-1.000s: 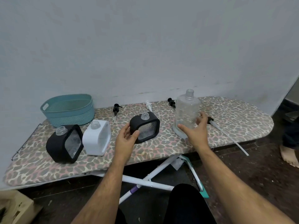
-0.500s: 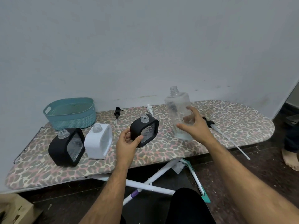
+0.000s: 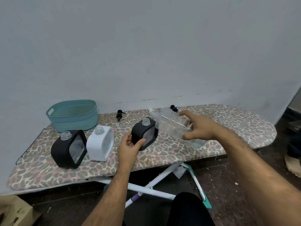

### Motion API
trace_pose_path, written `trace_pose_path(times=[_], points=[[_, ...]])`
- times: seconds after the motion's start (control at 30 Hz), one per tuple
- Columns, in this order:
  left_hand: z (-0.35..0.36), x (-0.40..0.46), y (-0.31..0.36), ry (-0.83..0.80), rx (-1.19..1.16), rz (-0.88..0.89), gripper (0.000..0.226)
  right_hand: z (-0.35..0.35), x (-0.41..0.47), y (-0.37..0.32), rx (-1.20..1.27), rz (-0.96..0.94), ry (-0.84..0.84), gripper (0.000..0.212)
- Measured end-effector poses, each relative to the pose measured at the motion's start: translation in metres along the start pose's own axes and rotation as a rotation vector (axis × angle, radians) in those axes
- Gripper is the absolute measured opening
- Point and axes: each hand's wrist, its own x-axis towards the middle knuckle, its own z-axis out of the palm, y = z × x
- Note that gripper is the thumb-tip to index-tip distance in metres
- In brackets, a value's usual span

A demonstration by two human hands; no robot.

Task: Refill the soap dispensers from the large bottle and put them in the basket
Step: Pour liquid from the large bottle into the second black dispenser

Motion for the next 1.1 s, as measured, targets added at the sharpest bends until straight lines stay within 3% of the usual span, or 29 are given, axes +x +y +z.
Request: trace_pose_path(times=[1.1], points=[[-0.001, -0.001, 0.002, 0.005, 0.016, -0.012, 0.064, -0.043, 0.01, -0.045, -0.351, 0.02, -0.046, 0.091]])
